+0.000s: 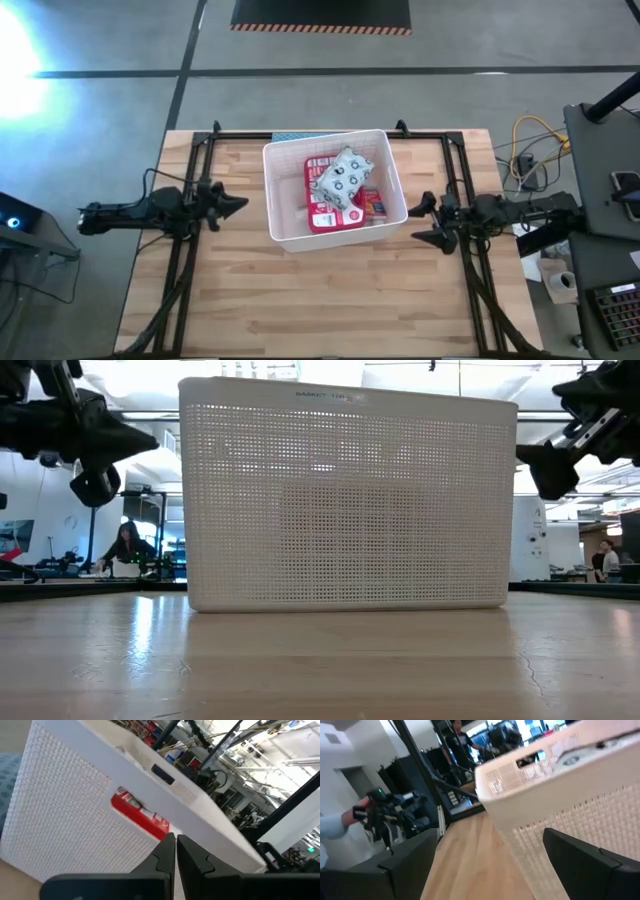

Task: Pick & place medical supplies in basket/bin
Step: Return to Home Position

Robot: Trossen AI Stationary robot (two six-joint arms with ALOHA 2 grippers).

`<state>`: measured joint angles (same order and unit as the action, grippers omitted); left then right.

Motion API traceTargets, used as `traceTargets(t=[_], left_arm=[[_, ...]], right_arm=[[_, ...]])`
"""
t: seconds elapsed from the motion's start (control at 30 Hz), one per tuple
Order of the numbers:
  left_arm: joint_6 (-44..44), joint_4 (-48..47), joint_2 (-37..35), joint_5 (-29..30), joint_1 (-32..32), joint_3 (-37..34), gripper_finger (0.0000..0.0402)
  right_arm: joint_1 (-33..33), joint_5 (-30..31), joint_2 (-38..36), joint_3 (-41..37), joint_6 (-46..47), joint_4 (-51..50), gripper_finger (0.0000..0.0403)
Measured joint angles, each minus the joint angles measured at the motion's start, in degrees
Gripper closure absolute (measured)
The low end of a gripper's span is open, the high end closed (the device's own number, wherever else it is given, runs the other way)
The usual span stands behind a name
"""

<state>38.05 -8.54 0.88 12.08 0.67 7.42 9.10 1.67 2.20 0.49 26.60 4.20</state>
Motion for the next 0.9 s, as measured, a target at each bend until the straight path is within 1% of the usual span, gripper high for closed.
traceTargets(t=[0.3, 0.37, 0.57, 0.7, 0.83, 0.9], left_arm=[[0.0, -0.3, 3.7, 0.0, 0.0, -2.8, 0.0402], [0.0, 0.5, 4.7, -0.1, 0.0, -3.4, 0.0402], [0.0, 0.2, 10.4, -0.1, 0.0, -2.8, 0.0402], [0.0, 0.2, 13.4, -0.2, 0.0, -3.2, 0.0402], [0.0, 0.6, 16.4, -0.2, 0.0, -3.4, 0.0402], [0.0, 0.6, 17.9, -0.1, 0.0, -3.4, 0.0402]], right_arm=[[0.0, 0.0, -0.3, 0.0, -0.6, 0.8, 0.0049], [0.0, 0.8, -0.1, 0.0, -1.1, 0.1, 0.0049], [0.0, 1.4, 0.2, 0.0, -0.9, -1.4, 0.0049], [0.0, 1.5, 0.3, 0.0, -4.3, -2.0, 0.0049], [0.0, 4.1, 0.3, 0.0, -3.7, -2.0, 0.0049], [0.0, 4.4, 0.3, 0.0, -3.7, -1.9, 0.0049]])
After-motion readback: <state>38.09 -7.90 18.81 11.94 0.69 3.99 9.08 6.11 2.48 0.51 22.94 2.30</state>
